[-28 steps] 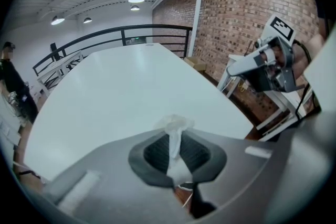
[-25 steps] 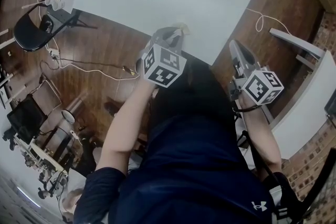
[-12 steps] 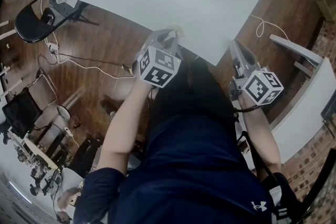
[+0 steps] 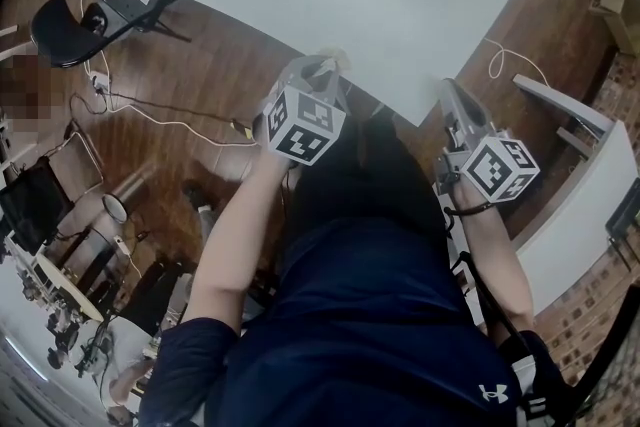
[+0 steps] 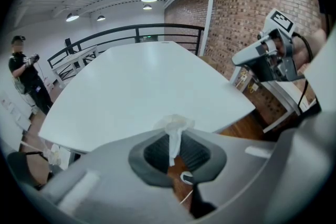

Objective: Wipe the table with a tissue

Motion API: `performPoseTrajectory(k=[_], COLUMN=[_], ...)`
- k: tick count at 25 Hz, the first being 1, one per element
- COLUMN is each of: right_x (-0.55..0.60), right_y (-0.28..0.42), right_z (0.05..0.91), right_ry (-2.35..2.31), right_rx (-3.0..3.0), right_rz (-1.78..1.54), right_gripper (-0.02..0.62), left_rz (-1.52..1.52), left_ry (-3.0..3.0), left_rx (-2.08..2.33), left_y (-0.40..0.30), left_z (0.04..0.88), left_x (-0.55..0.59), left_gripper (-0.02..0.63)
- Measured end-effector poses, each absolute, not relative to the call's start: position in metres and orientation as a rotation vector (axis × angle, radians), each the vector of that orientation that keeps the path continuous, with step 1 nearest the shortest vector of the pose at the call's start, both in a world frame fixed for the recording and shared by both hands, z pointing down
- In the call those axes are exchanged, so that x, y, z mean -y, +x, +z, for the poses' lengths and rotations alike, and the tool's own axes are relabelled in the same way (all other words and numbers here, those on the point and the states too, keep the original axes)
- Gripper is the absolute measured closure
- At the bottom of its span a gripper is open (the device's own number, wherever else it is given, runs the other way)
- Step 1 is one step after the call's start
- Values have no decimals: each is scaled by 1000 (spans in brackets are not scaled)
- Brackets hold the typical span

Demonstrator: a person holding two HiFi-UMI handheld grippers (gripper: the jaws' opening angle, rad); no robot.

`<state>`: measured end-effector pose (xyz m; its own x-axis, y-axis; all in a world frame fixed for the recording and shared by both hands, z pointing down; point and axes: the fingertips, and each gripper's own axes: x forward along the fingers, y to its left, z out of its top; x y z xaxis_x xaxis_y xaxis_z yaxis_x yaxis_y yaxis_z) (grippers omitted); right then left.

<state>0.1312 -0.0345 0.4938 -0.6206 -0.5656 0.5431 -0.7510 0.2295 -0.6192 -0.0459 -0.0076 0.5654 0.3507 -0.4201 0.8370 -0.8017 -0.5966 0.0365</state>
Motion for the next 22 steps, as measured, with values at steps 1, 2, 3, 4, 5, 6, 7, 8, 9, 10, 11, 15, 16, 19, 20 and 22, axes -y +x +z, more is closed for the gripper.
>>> performPoseTrajectory(k=[1, 2, 3, 4, 5, 6, 7, 8, 9, 10, 11, 15, 16, 19, 20, 22], right_x=[35, 35, 35, 35, 35, 34, 34, 33, 32, 32, 32, 34, 34, 36, 36, 38], right_y=[129, 126, 123, 121, 119, 118, 118, 119, 119, 120, 121, 123, 123, 123, 122, 120], right_z=[494, 494, 494, 493, 493, 493, 493, 492, 491, 491, 490, 483, 480, 467, 461, 448], right_ry=[1248, 1247, 1247, 1247, 1248, 1250, 1253, 1257, 1260, 1263, 1266, 1279, 1282, 1287, 1286, 1283], right_rx=[2294, 2294, 2293, 2293, 2292, 2292, 2293, 2294, 2296, 2299, 2302, 2313, 2319, 2346, 2357, 2384], right_rz=[1342, 1342, 1342, 1341, 1340, 1339, 1340, 1340, 1339, 1336, 1332, 1317, 1312, 1286, 1277, 1255], right_gripper=[584, 584, 584, 584, 584, 584, 584, 584, 584, 584, 584, 584, 584, 584, 584, 584], left_rz=[1152, 1153, 1154, 1155, 1157, 1161, 1166, 1168, 1163, 1148, 1126, 1024, 1003, 946, 925, 879], left_ry=[2174, 2174, 2176, 2177, 2177, 2176, 2174, 2173, 2174, 2175, 2172, 2129, 2117, 2097, 2097, 2107], left_rx=[1066, 1066, 1066, 1065, 1065, 1065, 1068, 1078, 1095, 1118, 1145, 1242, 1262, 1305, 1314, 1329], left_y=[-48, -50, -52, -54, -56, -58, -59, -62, -64, -68, -73, -99, -105, -116, -116, -113], left_z=[567, 567, 567, 567, 567, 567, 567, 566, 564, 560, 555, 531, 525, 506, 499, 483], left_x=[8, 9, 9, 9, 9, 9, 8, 8, 8, 8, 9, 5, 2, -5, -7, -10], left_gripper=[586, 586, 586, 586, 586, 586, 586, 586, 586, 586, 586, 586, 586, 586, 586, 586])
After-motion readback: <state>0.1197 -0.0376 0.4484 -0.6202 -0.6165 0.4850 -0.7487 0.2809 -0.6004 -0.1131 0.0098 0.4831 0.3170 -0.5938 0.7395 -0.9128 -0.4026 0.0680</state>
